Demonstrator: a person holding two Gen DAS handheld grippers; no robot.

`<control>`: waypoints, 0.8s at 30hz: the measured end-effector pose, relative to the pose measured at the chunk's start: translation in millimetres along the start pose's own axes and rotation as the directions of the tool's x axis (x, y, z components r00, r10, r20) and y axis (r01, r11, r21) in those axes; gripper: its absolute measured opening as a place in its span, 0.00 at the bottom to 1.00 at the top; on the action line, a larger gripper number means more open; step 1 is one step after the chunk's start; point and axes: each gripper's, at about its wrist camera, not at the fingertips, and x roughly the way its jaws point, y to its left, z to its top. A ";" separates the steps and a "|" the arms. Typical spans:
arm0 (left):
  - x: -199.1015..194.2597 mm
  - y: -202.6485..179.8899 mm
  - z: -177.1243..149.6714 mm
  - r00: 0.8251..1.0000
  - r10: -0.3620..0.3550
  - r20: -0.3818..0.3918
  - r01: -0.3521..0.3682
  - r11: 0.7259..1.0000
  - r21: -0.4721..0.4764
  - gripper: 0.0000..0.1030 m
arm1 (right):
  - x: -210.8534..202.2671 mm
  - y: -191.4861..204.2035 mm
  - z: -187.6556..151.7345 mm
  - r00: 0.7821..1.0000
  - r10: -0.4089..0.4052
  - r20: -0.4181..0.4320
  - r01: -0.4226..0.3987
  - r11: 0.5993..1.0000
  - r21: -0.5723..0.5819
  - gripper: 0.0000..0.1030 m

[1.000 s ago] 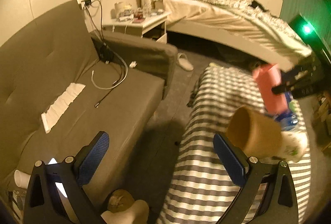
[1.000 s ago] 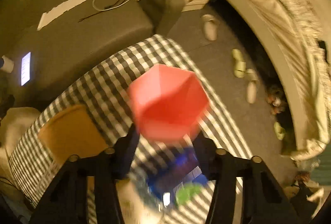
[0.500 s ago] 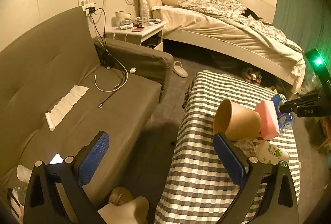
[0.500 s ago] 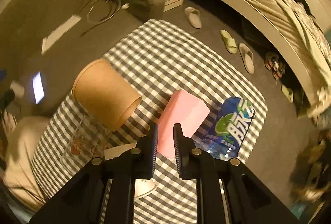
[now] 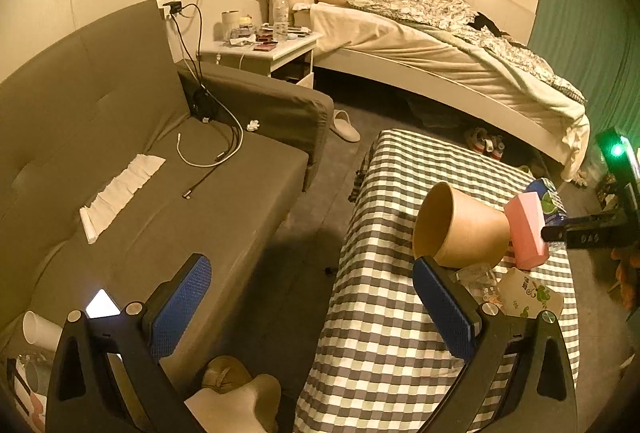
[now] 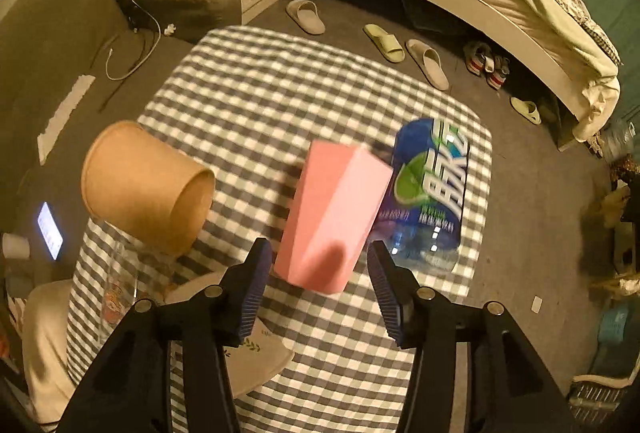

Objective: Flip cup upside down

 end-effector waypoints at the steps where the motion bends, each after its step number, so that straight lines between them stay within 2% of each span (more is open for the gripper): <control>1: 0.7 -0.2 0.2 1.000 -0.002 -0.002 0.002 1.000 0.000 1.00 | 2.3 1.5 -2.0 1.000 -0.005 -0.001 0.005 1.000 0.000 0.48; 5: 1.9 -2.8 -0.9 1.000 -0.010 -0.005 0.010 1.000 0.001 1.00 | 15.9 9.8 -5.2 0.999 -0.037 -0.018 0.037 0.999 0.023 0.49; 9: 1.8 -4.0 -1.4 1.000 -0.016 -0.008 0.016 1.000 -0.009 1.00 | 26.4 14.7 -5.7 0.997 -0.076 -0.019 0.077 0.994 0.076 0.59; 15: 1.2 -3.1 -2.9 1.000 -0.020 -0.003 0.020 1.000 -0.003 1.00 | 30.3 19.0 -14.0 0.990 -0.140 0.006 0.138 0.981 0.136 0.60; 17: 3.5 -0.8 -3.3 1.000 -0.022 -0.007 0.022 1.000 -0.003 1.00 | 24.6 14.5 -19.9 0.991 -0.131 0.024 0.125 0.976 0.179 0.63; 21: 8.8 1.5 -5.9 0.999 -0.033 -0.026 0.033 0.999 -0.009 1.00 | 36.2 1.6 -24.1 0.996 -0.090 -0.012 0.090 0.960 0.266 0.65; 24: 10.9 2.1 -7.1 0.999 -0.031 -0.030 0.031 1.000 0.003 1.00 | 49.0 6.4 -23.5 0.997 -0.067 -0.038 0.074 0.963 0.259 0.65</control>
